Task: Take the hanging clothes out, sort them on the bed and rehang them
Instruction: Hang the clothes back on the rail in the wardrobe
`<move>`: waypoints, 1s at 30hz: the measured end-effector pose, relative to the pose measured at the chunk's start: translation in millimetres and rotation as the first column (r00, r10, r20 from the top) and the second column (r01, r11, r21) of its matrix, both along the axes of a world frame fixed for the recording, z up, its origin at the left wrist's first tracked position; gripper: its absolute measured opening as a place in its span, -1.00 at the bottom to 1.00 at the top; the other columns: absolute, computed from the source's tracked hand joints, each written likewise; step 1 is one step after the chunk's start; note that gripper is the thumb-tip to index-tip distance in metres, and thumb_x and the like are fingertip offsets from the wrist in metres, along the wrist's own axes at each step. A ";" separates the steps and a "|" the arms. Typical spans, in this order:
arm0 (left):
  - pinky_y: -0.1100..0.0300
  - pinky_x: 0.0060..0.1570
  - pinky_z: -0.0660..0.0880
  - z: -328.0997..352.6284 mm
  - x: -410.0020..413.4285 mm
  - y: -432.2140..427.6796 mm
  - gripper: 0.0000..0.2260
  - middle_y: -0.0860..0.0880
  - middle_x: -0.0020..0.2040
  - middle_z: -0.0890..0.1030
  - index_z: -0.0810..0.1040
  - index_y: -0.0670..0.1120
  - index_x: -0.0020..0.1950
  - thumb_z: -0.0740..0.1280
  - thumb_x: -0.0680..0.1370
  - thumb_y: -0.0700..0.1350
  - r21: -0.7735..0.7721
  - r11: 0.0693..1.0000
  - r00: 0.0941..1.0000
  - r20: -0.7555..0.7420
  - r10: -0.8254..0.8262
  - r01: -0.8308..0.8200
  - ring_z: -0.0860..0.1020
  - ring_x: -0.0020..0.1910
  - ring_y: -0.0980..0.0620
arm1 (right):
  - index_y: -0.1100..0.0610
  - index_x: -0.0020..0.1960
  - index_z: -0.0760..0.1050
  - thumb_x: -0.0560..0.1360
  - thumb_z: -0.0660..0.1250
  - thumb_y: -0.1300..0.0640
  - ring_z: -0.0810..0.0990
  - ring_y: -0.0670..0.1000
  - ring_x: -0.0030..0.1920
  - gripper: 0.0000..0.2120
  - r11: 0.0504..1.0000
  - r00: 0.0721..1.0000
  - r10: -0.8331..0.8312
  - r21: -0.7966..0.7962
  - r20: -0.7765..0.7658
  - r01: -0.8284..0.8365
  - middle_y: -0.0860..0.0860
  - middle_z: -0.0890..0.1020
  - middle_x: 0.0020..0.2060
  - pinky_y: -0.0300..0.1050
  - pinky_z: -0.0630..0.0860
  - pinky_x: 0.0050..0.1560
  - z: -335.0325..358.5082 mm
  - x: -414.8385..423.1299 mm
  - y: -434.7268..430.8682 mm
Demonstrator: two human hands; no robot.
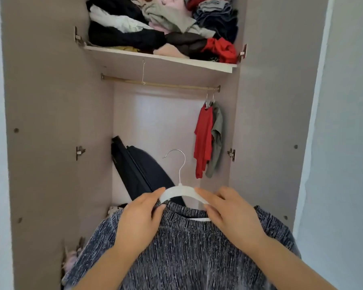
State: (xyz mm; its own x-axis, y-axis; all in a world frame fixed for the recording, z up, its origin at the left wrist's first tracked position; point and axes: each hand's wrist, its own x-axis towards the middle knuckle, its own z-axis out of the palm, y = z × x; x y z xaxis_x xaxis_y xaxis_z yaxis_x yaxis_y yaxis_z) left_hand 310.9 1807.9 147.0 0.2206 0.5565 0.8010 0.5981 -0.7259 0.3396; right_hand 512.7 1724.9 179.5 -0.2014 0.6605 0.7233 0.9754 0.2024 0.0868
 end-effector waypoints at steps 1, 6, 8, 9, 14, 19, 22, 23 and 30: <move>0.25 -0.12 0.40 0.9 10.0 16.1 -0.65 0.05 0.02 0.61 0.48 0.00 0.30 0.34 0.51 -0.11 0.009 1.000 1.000 0.003 -0.003 0.003 0.54 -0.09 0.06 | -0.09 0.35 0.39 0.51 0.30 0.09 0.48 -0.03 -0.22 -0.58 1.000 1.000 -0.006 0.004 0.005 0.006 -0.01 0.52 -0.17 -0.22 0.39 -0.40 2.2 9.5 14.9; 0.14 0.04 0.45 16.6 55.0 91.8 -0.62 0.04 0.11 0.57 0.39 0.04 0.37 0.28 0.55 -0.06 0.000 1.000 1.000 -0.002 -0.026 0.026 0.53 0.04 0.04 | -0.15 0.39 0.31 0.54 0.23 0.07 0.46 -0.01 -0.15 -0.57 1.000 1.000 -0.011 0.024 -0.011 0.012 -0.01 0.48 -0.12 -0.16 0.41 -0.35 18.7 52.8 88.6; 0.12 0.09 0.45 25.0 70.1 121.0 -0.61 0.04 0.15 0.54 0.36 0.04 0.38 0.26 0.55 -0.04 0.002 1.000 1.000 -0.007 -0.020 0.020 0.51 0.09 0.04 | -0.15 0.41 0.28 0.55 0.20 0.07 0.44 -0.01 -0.13 -0.56 1.000 1.000 -0.010 0.016 -0.009 0.010 -0.02 0.46 -0.10 -0.15 0.43 -0.31 28.1 68.9 118.2; 0.12 0.12 0.44 29.5 76.6 135.1 -0.61 0.04 0.17 0.54 0.35 0.04 0.39 0.26 0.56 -0.03 0.005 1.000 1.000 -0.012 -0.016 0.016 0.50 0.12 0.04 | -0.12 0.40 0.31 0.54 0.23 0.08 0.44 0.00 -0.15 -0.56 1.000 1.000 -0.005 0.022 -0.009 0.005 -0.01 0.46 -0.12 -0.15 0.43 -0.33 33.6 74.9 131.3; 0.17 0.13 0.40 49.3 99.1 203.5 -0.60 0.03 0.19 0.54 0.35 0.02 0.39 0.26 0.55 -0.06 0.046 0.999 1.000 -0.031 -0.002 0.003 0.49 0.15 0.03 | -0.02 0.30 0.47 0.44 0.40 0.18 0.50 0.04 -0.24 -0.56 0.998 1.000 0.011 0.062 -0.003 -0.011 0.02 0.50 -0.25 -0.13 0.42 -0.47 54.3 94.8 194.6; 0.20 0.12 0.37 65.8 117.1 287.6 -0.59 0.05 0.21 0.53 0.31 0.04 0.41 0.25 0.56 -0.04 0.077 0.997 0.998 -0.057 -0.004 0.008 0.45 0.17 0.05 | -0.01 0.31 0.41 0.58 0.14 0.02 0.40 -0.03 0.00 -0.68 0.989 0.991 -0.120 0.098 0.056 0.115 -0.05 0.43 -0.04 -0.16 0.45 -0.21 66.2 113.9 277.8; 0.17 0.15 0.36 76.2 126.3 347.1 -0.58 0.06 0.25 0.50 0.28 0.07 0.42 0.24 0.56 -0.03 0.096 0.995 0.997 -0.074 -0.009 0.016 0.43 0.21 0.05 | -0.09 0.39 0.32 0.57 0.16 0.03 0.40 -0.01 0.00 -0.62 0.987 0.993 -0.113 0.119 0.035 0.109 -0.04 0.42 -0.06 -0.14 0.41 -0.22 75.6 120.2 330.1; 0.18 0.15 0.35 79.7 129.4 368.1 -0.58 0.06 0.26 0.49 0.28 0.07 0.42 0.23 0.56 -0.03 0.104 0.994 0.997 -0.077 -0.014 0.022 0.43 0.21 0.05 | -0.12 0.40 0.29 0.56 0.18 0.04 0.42 0.01 -0.01 -0.59 0.986 0.993 -0.114 0.129 0.032 0.109 -0.03 0.43 -0.07 -0.12 0.42 -0.22 78.7 121.4 348.4; 0.25 0.14 0.32 119.3 150.0 507.5 -0.58 0.12 0.27 0.45 0.26 0.12 0.42 0.22 0.56 -0.03 0.138 0.983 0.990 -0.085 -0.114 0.125 0.39 0.22 0.12 | -0.17 0.42 0.23 0.57 0.16 0.02 0.41 0.01 0.01 -0.56 0.963 0.976 -0.214 0.177 0.049 0.203 -0.06 0.41 -0.06 -0.10 0.45 -0.20 116.9 137.0 471.8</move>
